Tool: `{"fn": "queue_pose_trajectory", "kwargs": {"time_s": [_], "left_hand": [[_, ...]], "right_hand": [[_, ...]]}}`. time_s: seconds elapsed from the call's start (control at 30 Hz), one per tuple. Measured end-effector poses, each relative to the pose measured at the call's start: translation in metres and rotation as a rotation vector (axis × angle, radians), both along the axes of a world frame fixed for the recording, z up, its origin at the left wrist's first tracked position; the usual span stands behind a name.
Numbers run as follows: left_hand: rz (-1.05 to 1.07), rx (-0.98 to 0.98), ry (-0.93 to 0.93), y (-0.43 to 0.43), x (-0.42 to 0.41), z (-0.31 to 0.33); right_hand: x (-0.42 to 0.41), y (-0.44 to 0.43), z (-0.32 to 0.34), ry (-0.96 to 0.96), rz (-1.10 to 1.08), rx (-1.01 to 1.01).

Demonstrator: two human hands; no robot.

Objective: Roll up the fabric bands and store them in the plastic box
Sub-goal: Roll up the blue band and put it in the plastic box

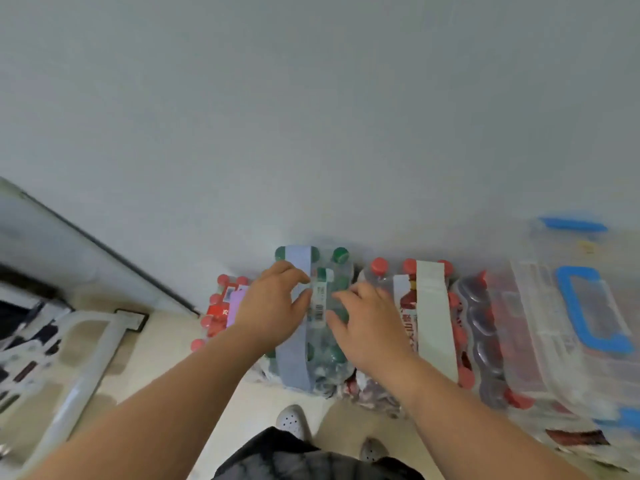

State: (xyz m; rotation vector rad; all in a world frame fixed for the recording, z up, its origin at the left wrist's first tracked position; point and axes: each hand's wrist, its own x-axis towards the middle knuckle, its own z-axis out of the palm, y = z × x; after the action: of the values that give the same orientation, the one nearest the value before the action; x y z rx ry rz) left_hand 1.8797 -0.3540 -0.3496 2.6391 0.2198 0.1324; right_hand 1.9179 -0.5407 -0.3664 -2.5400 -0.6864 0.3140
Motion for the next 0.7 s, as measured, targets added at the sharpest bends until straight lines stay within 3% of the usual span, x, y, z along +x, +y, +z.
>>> {"fn": "queue_pose_trajectory", "kwargs": {"time_s": [0.2,0.3,0.47,0.6,0.7], "left_hand": [[0.286,-0.021,0.011,0.091,-0.038,-0.012],[0.363,-0.041,0.11,0.137,-0.05,-0.031],[0.275,-0.117,0.313,0.216,-0.049,-0.072],[0.111,-0.155,0.488,0.264,-0.037,-0.105],[0.025,-0.211,0.575,0.281,-0.022,-0.125]], "right_hand": [[-0.002,0.077,0.016,0.05,0.174,0.047],[-0.002,0.129,0.018,0.089,0.196,0.047],[-0.01,0.222,-0.015,0.293,0.106,0.01],[-0.017,0.273,-0.057,0.615,-0.095,-0.015],[-0.013,0.286,-0.09,0.738,-0.26,-0.078]]}}
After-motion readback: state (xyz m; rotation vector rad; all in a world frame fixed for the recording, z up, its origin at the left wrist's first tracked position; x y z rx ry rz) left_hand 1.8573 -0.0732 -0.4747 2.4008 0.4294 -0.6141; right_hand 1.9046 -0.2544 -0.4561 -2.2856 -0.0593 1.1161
